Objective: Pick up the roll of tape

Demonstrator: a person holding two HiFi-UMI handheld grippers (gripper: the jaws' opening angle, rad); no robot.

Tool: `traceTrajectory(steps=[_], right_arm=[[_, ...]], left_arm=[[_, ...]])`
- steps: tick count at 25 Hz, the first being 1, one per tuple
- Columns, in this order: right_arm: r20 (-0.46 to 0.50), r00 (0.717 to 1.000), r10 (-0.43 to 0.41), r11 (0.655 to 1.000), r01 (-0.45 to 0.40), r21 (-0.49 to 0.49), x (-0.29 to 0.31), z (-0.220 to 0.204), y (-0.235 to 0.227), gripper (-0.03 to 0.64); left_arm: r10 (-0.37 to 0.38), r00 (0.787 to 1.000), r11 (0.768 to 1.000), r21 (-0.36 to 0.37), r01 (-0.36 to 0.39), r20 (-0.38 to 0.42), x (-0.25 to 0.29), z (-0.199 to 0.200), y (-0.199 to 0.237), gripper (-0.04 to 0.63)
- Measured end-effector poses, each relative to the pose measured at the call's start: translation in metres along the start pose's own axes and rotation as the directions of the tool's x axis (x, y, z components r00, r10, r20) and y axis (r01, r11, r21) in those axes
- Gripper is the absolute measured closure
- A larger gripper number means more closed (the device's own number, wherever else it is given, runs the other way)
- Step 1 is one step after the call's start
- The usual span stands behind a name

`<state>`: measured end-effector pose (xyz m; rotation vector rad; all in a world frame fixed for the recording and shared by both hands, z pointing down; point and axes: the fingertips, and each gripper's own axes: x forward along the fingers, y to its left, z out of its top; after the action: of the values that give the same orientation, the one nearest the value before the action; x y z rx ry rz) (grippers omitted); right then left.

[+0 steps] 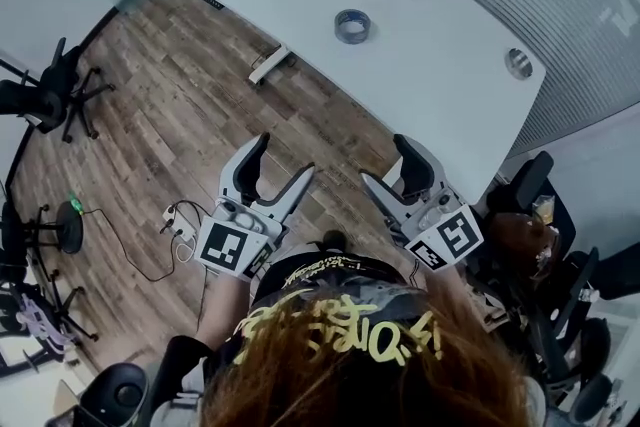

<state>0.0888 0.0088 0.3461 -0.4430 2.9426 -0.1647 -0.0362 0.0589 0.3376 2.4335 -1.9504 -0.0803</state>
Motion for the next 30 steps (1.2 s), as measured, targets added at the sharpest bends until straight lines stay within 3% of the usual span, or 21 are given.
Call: traceTrajectory(steps=[7,14,24,30], right_arm=[[-0.012,1.0,0.028,0.999,-0.028,0.027,0.004,-0.009,-0.006,0.308],[-0.01,0.999,0.041,0.999,-0.04,0.032,0.033,-0.018,-0.021,0.308],[-0.009,0.999,-0.031,0.999,0.031,-0.028,0.1,-0.022,-0.089,0.308],[0.019,0.994,-0.106,0.994,0.106,-0.035,0.154,-0.011,-0.142,0.308]], left_arm=[[0.015,1.0,1.0,0.001,-0.015,0.002,0.004,-0.002,-0.003,0.27],[0.034,0.999,0.999,0.005,-0.034,-0.02,0.013,-0.009,0.028,0.27],[-0.056,0.998,0.998,0.022,0.055,0.024,0.097,-0.006,0.095,0.271],[-0.164,0.986,0.985,0.048,0.165,-0.029,0.161,-0.01,0.132,0.27]])
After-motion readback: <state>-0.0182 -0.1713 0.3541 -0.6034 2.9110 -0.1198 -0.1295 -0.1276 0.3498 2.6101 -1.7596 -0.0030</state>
